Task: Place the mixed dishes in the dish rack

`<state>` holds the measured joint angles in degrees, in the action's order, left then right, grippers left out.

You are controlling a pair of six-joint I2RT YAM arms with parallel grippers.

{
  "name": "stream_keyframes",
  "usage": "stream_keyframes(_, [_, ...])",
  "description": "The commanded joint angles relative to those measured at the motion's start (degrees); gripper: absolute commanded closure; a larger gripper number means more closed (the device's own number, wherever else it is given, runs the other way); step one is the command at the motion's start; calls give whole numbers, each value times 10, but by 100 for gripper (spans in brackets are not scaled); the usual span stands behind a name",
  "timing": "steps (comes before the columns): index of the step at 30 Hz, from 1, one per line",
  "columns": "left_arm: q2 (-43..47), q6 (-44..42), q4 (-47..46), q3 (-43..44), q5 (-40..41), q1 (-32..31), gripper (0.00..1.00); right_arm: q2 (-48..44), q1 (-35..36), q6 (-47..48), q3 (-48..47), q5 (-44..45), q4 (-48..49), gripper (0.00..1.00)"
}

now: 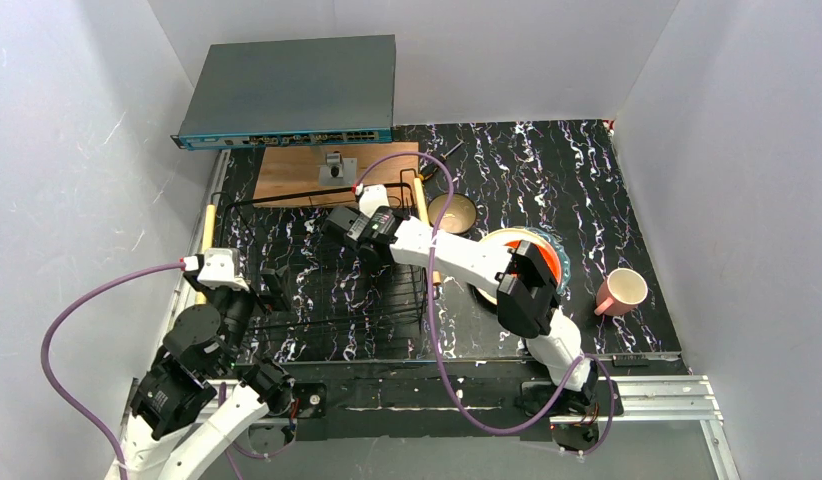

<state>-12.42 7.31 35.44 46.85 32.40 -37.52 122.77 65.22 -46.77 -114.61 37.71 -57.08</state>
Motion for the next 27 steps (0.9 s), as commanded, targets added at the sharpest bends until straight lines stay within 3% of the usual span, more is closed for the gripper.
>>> stream_keyframes(1, [5, -13, -25, -19, 4, -1, 2, -9, -13, -22, -10, 37, 22, 97])
stream_keyframes(27, [20, -15, -41, -32, -26, -1, 2, 41, -39, -12, -17, 65, 62, 76])
